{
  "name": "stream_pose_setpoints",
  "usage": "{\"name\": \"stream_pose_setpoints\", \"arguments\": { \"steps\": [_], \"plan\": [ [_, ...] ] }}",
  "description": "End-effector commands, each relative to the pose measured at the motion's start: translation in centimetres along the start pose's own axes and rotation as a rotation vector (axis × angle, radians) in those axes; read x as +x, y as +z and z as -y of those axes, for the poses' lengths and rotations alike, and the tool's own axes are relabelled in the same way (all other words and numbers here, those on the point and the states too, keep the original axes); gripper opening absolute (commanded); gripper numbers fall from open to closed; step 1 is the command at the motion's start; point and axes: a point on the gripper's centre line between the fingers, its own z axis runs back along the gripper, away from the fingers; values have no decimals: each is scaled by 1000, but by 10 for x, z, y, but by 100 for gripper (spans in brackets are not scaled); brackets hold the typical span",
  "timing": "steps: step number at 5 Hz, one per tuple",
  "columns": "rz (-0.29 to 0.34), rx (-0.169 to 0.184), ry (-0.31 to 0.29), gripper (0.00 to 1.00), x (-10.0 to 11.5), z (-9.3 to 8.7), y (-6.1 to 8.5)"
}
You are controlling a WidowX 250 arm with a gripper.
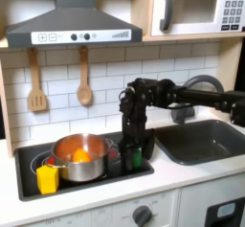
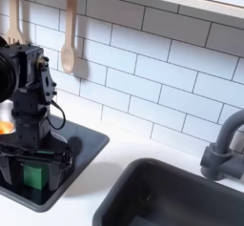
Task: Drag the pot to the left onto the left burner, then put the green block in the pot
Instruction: 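Put the green block in the pot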
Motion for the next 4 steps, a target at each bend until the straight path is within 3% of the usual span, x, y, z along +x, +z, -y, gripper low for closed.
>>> {"name": "stream_pose_setpoints", "arguments": {
  "steps": [1, 4],
  "plan": [
    [24, -3, -5, 100, 13, 3, 9],
    [26, -6, 0, 100, 22, 2, 6]
  ]
}}
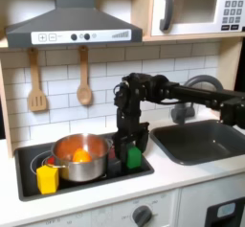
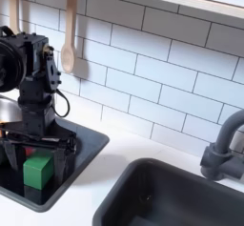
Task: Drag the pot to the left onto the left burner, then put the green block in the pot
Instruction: 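Put the green block in the pot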
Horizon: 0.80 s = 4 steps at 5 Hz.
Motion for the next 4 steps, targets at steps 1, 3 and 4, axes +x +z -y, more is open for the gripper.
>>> {"name": "stream_pose_setpoints", "arguments": {
  "steps": [1, 3, 4],
  "plan": [
    [-1, -4, -1, 100, -1, 0, -2],
    [-3, -1, -8, 0, -3, 2, -3],
    [-13, 7, -4, 0, -4, -1, -7]
  ]
}}
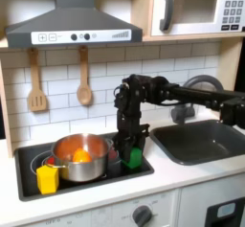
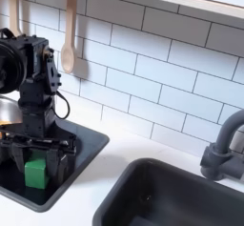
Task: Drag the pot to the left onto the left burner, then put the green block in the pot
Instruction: 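Put the green block in the pot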
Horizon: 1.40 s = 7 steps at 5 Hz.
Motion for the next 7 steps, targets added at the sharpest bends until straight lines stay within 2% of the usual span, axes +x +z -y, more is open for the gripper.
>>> {"name": "stream_pose_setpoints", "arguments": {
  "steps": [1, 3, 4, 6, 7],
  "plan": [
    [7, 9, -10, 0, -1, 2, -1],
    [20, -18, -13, 0, 1, 5, 9],
    [-6, -33, -22, 0, -3, 8, 10],
    [-3, -46, -25, 0, -2, 11, 19],
    [35, -63, -37, 0, -2, 14, 39]
  ]
}}
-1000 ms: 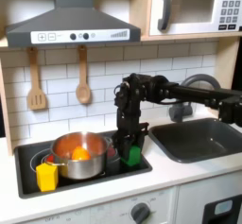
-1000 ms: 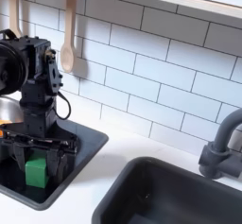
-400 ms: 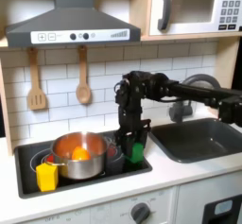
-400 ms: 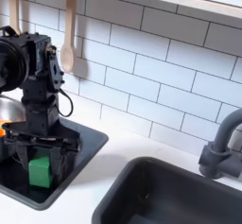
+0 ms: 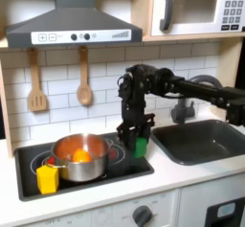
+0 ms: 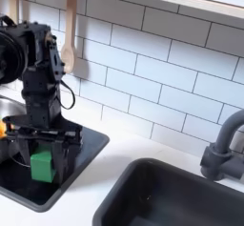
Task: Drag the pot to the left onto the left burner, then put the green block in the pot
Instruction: 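Put the green block in the pot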
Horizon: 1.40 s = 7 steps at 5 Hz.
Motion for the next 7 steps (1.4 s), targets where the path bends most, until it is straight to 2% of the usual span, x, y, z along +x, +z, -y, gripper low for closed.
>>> {"name": "stream_pose_setpoints", "arguments": {
  "steps": [1, 3, 6, 7],
  "plan": [
    [27, -24, 2, 0, 2, 4, 20],
    [44, -36, 8, 0, 3, 0, 35],
    [70, -32, 53, 0, 11, -13, 49],
    [67, -28, 56, 0, 13, -16, 48]
  ]
}}
